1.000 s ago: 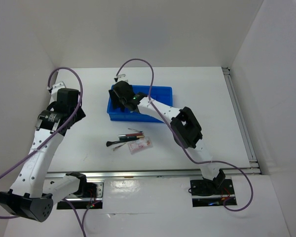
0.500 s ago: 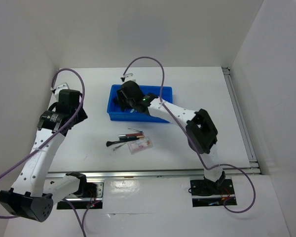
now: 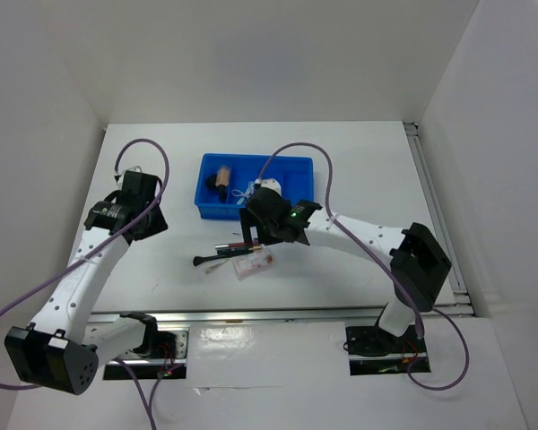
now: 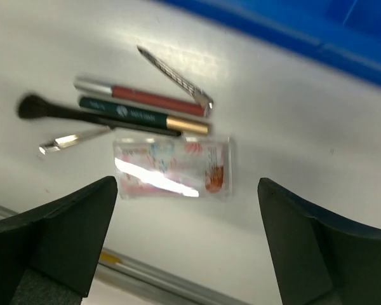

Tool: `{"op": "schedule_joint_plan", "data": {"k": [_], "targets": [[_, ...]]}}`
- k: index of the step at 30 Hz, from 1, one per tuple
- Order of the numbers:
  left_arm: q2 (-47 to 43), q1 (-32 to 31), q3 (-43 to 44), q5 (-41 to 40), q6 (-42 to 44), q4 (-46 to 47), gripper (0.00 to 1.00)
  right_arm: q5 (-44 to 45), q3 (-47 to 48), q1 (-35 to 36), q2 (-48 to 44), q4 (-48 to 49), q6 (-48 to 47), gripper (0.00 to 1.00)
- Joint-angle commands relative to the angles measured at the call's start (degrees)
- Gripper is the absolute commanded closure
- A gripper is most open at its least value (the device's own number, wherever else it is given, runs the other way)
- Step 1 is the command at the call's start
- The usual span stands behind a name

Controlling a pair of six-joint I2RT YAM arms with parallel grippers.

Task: Organize the makeup

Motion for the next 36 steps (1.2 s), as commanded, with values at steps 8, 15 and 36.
{"op": "schedule_joint_plan", "data": {"k": [8,15,36], "targets": [[0.6,0.4,1.8,0.0,-0.1,1.8,0.53,-4.2,0.0,4.9,3.6,-6.0,18.2,0.0],[0.1,0.4,2.3,0.0,0.5,1.2,0.53,5.0,11.8,11.6,15.5,-8.4,15.7,0.13],[0.6,0.4,4.4,-2.4,0.0,0.7,0.53,20.3,7.3,13.9,19.3,-32.6,24.7,0.11]]}}
